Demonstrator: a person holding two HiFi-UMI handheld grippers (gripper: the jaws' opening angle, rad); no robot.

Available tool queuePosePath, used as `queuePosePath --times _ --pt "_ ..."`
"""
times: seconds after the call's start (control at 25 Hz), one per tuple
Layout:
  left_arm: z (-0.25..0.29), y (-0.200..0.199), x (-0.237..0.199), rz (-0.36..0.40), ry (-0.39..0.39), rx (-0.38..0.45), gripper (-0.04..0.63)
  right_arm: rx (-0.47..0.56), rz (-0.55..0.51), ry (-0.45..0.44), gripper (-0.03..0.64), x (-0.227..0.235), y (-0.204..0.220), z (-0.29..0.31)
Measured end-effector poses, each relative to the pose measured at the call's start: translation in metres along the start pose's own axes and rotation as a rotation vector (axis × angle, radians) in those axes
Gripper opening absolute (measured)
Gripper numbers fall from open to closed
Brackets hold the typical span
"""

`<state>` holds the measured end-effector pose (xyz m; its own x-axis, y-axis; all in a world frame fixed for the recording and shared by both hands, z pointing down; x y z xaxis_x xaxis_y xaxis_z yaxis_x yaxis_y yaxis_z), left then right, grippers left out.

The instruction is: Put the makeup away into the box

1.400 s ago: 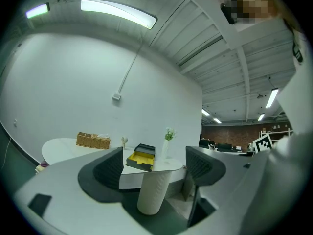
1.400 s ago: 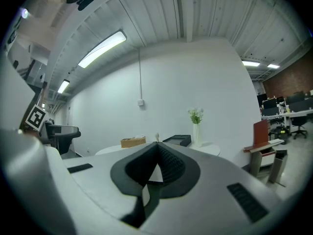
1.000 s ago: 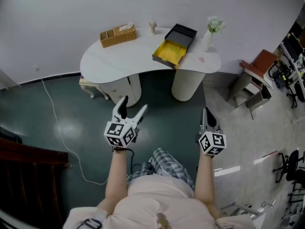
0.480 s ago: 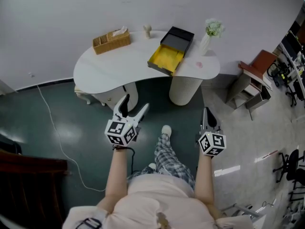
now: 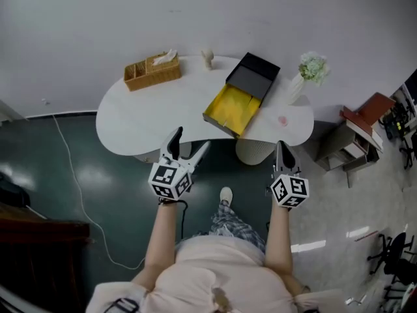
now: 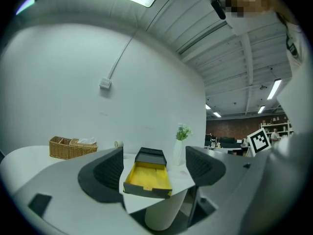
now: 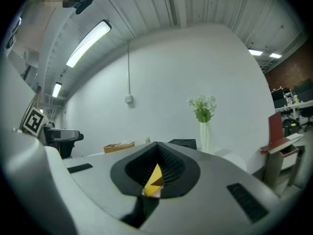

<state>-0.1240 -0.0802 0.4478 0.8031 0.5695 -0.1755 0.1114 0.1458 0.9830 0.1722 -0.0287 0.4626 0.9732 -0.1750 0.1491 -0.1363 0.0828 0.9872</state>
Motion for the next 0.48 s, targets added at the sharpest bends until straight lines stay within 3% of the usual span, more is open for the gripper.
queuePosePath --times 0.28,0.48 --pt "0.1 -0.011 -0.032 0.022 -0.032 0.014 0.383 -0.025 -0.014 -0.098 0.015 0.04 -0.024 0.122" --pt "0.145 -0.01 -0.043 0.038 -0.053 -0.013 0.383 -0.036 0.004 -0.109 0.015 0.064 -0.031 0.176"
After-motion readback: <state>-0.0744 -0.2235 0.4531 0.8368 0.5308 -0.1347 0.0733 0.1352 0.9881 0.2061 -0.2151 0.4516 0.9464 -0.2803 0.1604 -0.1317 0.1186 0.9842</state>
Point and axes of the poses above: the fingertips, and each gripper's own axes: z forward along the fingers, x to its right, y out of its underside, the point moved 4 cm from there along -z, backward along the fingers, and after that the axes turned 3 degrees about -y, right-handed, at the moved point
